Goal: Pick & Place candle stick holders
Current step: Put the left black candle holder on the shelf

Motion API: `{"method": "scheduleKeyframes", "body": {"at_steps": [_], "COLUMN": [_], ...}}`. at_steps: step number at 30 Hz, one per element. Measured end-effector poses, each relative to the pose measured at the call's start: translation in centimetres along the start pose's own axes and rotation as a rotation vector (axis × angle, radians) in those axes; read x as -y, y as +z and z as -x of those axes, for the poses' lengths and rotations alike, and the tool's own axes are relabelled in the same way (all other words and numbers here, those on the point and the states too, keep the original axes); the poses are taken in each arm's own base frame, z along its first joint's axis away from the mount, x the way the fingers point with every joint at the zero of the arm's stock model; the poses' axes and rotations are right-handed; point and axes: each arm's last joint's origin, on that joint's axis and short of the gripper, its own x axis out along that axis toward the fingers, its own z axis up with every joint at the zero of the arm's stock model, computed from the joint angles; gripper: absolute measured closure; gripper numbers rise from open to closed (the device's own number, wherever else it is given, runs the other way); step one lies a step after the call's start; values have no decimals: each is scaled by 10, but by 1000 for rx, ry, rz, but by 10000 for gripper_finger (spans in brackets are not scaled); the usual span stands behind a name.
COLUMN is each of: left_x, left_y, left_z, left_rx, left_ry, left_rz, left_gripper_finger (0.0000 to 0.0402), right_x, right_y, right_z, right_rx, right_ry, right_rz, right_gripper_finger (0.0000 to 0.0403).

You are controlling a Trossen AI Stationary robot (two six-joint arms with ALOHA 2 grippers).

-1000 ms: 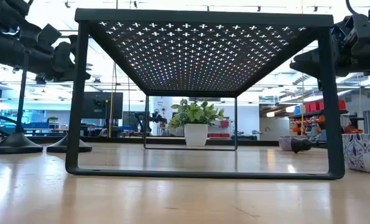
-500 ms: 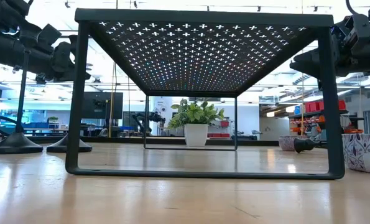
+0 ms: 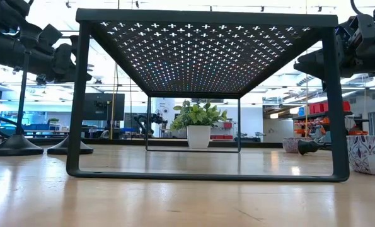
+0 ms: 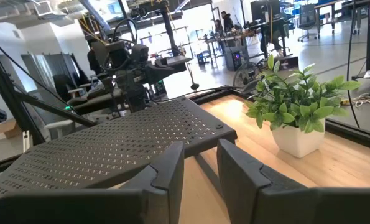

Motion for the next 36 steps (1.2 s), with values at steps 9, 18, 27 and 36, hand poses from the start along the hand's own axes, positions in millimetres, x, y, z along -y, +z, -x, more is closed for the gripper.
{"method": "scheduleKeyframes", "body": {"at_steps": [9,18,27,36], "left_x": [0,0,0,-3], "left_y": [0,1,17,47], "left_z": [0,0,1,8], "left_rx": [0,5,128,197], "left_ry": [1,2,-5,-62], "left_rz": [56,62,85,26], "left_gripper_finger": [367,367,367,367], "right_x": [0,0,0,0], "right_y": [0,0,0,0], "right_z": [0,0,0,0], "right_rx": [1,0,0,1], "right_ry": [0,0,0,0], "right_rz": [0,0,0,0], "right_gripper_finger": [307,307,307,307]}}
